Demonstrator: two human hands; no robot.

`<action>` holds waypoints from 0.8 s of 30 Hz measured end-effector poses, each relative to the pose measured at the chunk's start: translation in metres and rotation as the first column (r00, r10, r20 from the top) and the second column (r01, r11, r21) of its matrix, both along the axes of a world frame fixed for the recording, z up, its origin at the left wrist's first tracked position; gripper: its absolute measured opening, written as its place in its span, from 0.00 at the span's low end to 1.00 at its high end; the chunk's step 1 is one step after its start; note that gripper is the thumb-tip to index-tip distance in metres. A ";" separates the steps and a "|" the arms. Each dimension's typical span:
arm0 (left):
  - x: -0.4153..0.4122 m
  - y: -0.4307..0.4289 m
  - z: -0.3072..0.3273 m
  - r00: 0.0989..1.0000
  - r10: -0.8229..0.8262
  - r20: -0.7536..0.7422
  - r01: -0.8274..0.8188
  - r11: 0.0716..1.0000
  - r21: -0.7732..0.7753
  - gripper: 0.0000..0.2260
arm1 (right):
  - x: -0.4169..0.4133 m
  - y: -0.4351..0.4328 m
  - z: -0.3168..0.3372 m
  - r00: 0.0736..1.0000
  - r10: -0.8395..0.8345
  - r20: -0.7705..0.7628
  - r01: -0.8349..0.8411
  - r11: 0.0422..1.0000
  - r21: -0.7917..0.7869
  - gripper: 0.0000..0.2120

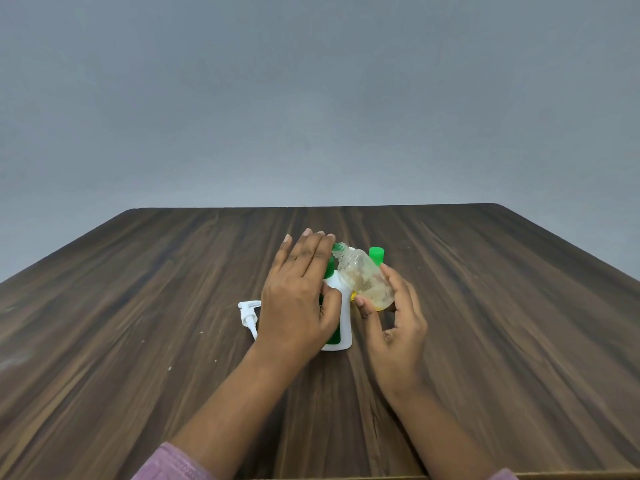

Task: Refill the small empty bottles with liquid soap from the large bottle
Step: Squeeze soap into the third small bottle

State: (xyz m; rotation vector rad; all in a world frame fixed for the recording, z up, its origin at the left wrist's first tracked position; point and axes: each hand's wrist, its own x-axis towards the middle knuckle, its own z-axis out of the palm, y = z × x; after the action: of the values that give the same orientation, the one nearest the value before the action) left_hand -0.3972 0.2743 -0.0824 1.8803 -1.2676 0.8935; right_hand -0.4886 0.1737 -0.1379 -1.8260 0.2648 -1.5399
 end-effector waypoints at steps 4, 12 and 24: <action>-0.002 0.002 0.006 1.000 -0.003 0.021 0.003 1.000 -0.005 0.25 | 0.000 0.002 0.002 0.999 0.031 0.012 -0.031 0.999 0.015 0.21; -0.001 0.000 0.008 0.999 0.028 0.032 -0.028 0.999 0.016 0.25 | 0.005 0.001 0.002 1.000 0.013 0.016 -0.013 1.000 0.002 0.21; 0.001 0.003 0.018 0.997 0.028 0.071 -0.029 0.999 0.018 0.24 | 0.006 0.002 0.006 0.999 0.009 0.042 -0.008 1.000 -0.004 0.20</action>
State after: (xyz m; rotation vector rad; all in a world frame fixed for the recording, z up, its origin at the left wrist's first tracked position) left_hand -0.3963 0.2768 -0.0639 1.9007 -1.2982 0.9744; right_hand -0.4827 0.1756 -0.1323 -1.7932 0.2343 -1.5720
